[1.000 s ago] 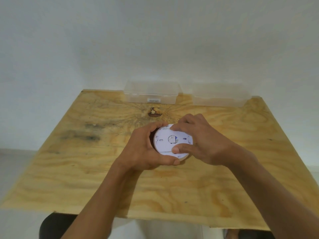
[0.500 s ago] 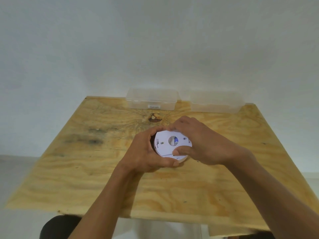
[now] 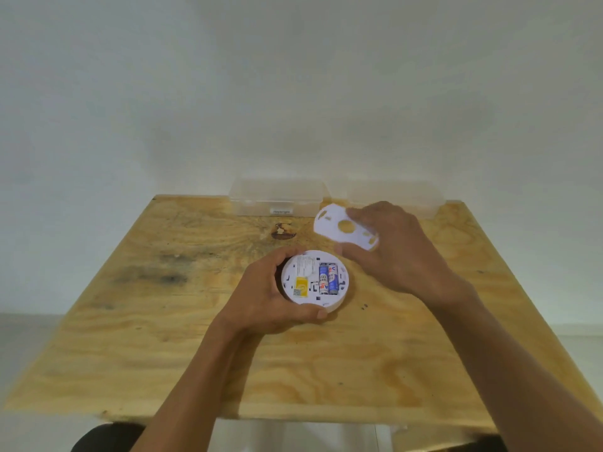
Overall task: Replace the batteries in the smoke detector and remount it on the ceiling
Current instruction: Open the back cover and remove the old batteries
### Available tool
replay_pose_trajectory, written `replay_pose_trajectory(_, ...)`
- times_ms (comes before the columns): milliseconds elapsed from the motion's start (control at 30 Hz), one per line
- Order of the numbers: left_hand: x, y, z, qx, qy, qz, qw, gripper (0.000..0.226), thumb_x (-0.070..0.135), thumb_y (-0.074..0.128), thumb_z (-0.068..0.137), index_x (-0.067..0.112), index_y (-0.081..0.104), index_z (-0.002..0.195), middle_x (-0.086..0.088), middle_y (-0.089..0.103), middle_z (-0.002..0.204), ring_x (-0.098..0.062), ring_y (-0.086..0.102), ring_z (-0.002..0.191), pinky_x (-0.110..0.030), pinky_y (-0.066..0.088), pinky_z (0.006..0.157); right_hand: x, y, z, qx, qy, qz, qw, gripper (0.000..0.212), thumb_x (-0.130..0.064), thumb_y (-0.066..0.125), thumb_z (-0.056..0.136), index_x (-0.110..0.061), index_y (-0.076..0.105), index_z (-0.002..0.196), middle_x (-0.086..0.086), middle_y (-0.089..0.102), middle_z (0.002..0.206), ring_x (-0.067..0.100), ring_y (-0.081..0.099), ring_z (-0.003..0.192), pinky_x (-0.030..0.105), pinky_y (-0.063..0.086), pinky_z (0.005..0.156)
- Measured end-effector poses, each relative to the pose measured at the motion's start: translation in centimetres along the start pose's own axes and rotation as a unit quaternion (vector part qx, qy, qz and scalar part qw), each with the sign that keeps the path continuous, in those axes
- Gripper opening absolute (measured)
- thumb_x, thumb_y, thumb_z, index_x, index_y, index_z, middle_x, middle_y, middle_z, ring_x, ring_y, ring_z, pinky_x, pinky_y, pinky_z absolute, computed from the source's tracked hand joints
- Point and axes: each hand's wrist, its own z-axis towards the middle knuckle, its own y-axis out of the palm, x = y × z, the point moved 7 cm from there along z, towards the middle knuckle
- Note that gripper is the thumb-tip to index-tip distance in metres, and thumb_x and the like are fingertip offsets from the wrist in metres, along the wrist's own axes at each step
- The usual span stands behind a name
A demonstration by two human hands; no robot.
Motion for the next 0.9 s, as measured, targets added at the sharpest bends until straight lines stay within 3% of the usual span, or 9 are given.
replay_pose_trajectory(100, 0.0, 0.1, -0.1, 0.005, -0.005, 0.000, 1.000, 0.097, 0.039, 0.097, 0.045, 0.029, 0.056, 0.132, 0.017, 0.070, 0.119, 0.005, 0.066, 0.107, -0.011, 0.053, 0.085, 3.4, 1.6, -1.2, 0.062, 0.105, 0.062, 0.991, 0.061, -0.045, 0.073, 0.083, -0.019, 0.058, 0.136, 0.010, 0.061, 0.129, 0.025, 0.053, 0.119, 0.032, 0.041, 0.097)
replay_pose_trajectory(200, 0.1, 0.3, -0.2, 0.020, -0.010, -0.018, 1.000, 0.099, 0.039, 0.095, 0.047, 0.026, 0.054, 0.137, 0.018, 0.068, 0.120, 0.006, 0.067, 0.106, -0.009, 0.052, 0.082, 5.2, 4.4, -2.7, 0.071, 0.145, 0.075, 0.984, 0.052, -0.040, 0.072, 0.085, -0.015, 0.062, 0.130, 0.012, 0.063, 0.124, 0.028, 0.050, 0.117, 0.033, 0.038, 0.097)
replay_pose_trajectory(567, 0.2, 0.5, -0.4, 0.035, 0.007, 0.009, 0.999, 0.096, 0.051, 0.088, 0.050, 0.022, 0.057, 0.136, 0.013, 0.069, 0.121, 0.005, 0.066, 0.108, -0.008, 0.051, 0.081, 5.9, 6.0, -3.8, 0.132, 0.150, 0.012, 0.980, 0.041, -0.042, 0.070, 0.084, -0.017, 0.070, 0.117, 0.005, 0.062, 0.119, 0.025, 0.047, 0.114, 0.041, 0.047, 0.095)
replay_pose_trajectory(733, 0.1, 0.5, -0.4, 0.031, 0.009, 0.025, 0.999, 0.101, 0.054, 0.090, 0.050, 0.024, 0.054, 0.139, 0.015, 0.067, 0.126, 0.002, 0.064, 0.115, -0.013, 0.052, 0.090, 5.9, 6.0, -3.9, 0.134, 0.146, 0.001, 0.980, 0.044, -0.039, 0.071, 0.082, -0.012, 0.069, 0.116, 0.007, 0.063, 0.116, 0.027, 0.049, 0.111, 0.040, 0.047, 0.093)
replay_pose_trajectory(900, 0.1, 0.4, -0.5, 0.035, 0.012, 0.028, 0.999, 0.100, 0.053, 0.090, 0.051, 0.025, 0.053, 0.140, 0.015, 0.067, 0.127, 0.002, 0.064, 0.115, -0.018, 0.055, 0.092, 5.7, 5.3, -4.0, 0.159, 0.135, 0.058, 0.976, 0.041, -0.034, 0.071, 0.085, -0.014, 0.066, 0.120, 0.004, 0.060, 0.120, 0.022, 0.047, 0.113, 0.035, 0.046, 0.092)
